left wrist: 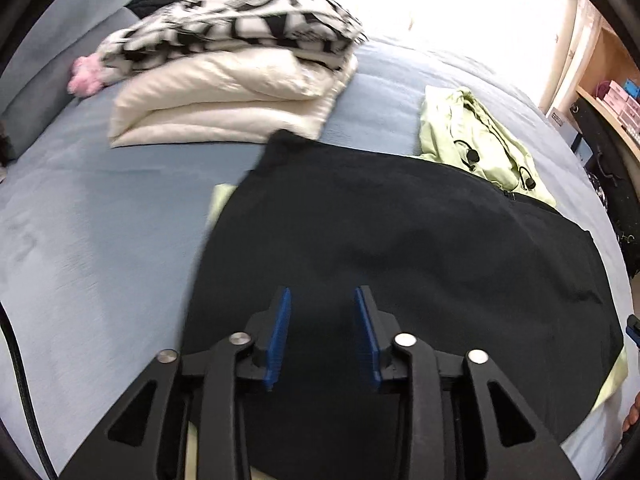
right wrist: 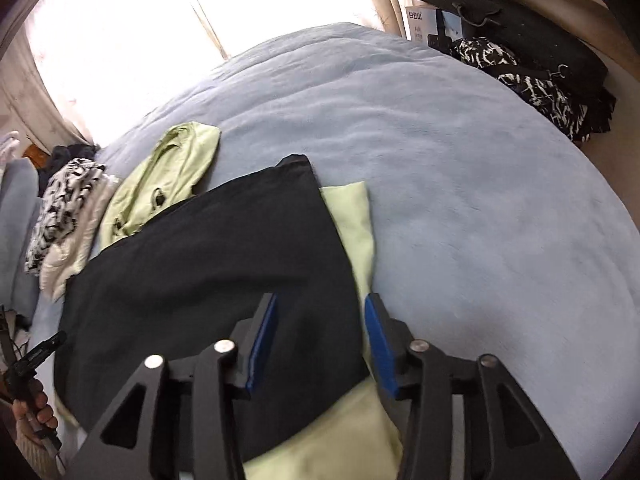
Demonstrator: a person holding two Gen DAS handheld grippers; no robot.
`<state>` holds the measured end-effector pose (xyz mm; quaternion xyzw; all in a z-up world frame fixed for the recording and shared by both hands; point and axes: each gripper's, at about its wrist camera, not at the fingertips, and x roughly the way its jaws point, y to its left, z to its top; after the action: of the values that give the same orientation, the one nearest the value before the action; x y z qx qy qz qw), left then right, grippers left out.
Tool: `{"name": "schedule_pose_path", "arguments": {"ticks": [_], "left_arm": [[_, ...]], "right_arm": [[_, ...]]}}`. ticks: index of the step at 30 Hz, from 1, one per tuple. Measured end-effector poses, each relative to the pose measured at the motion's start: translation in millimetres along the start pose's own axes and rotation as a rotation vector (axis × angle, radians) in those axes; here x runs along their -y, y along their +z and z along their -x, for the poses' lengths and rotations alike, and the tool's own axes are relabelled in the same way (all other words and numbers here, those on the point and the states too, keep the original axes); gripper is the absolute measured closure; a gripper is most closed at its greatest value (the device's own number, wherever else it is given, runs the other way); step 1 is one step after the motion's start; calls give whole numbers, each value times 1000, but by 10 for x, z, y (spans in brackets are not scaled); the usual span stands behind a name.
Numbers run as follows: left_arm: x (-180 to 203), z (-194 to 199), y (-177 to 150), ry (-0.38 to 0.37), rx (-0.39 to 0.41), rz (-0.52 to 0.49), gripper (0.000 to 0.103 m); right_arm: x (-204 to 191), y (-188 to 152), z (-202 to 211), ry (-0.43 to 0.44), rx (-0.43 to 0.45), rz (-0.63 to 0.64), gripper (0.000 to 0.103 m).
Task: Fold large clothes
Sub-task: 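Release the hem and move both grippers to the green hood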
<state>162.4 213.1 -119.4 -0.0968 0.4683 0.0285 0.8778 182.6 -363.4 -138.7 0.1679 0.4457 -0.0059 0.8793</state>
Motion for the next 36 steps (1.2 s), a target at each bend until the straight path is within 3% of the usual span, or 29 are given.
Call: {"name": "schedule_pose_path", "arguments": {"ticks": [2,7,11,12,13,14,19,22,24,27,29,31,32,36], "left_arm": [[-133,174,-125,18,9,10,60],[-387,425,-471,4,-22,41,60],[-289,444,-681,12,-40,-14,60],[-242,436,-697,19,-41,-30,60],[-199,435,-712,32,-38,-47,60],[-172,441,-721,47,-32,-57,60],[-200,320,-778,91,-54,-80,60],[-232,259,-765,98,-70,-76,59],[-210,326,-719,109,-64,-76,59],[-109,453,-628,98,-19,-96,59],[23,484,-538,82,8,-113,59],[160,445,-462,62,16,-127,59],[275,379,-399,51,14,-137,59],[657,128,-196,24,18,-173,59]], "right_arm": [[44,-87,108,15,-5,1,51],[157,-365,140,-5,-51,34,51],[212,-468,44,47,-64,12,51],[203,-478,19,55,-69,14,61],[185,-486,5,57,-70,19,83],[162,-492,6,46,-72,31,94],[207,-594,275,-5,-16,46,101],[391,-735,137,-85,-82,17,101],[518,-744,151,-87,-100,-44,100],[440,-645,403,-109,-1,-59,99],[187,-538,536,-87,63,-4,91],[-179,-421,533,-35,82,62,69],[-349,-359,485,-8,78,91,63],[-1216,-204,97,106,38,202,59]]}}
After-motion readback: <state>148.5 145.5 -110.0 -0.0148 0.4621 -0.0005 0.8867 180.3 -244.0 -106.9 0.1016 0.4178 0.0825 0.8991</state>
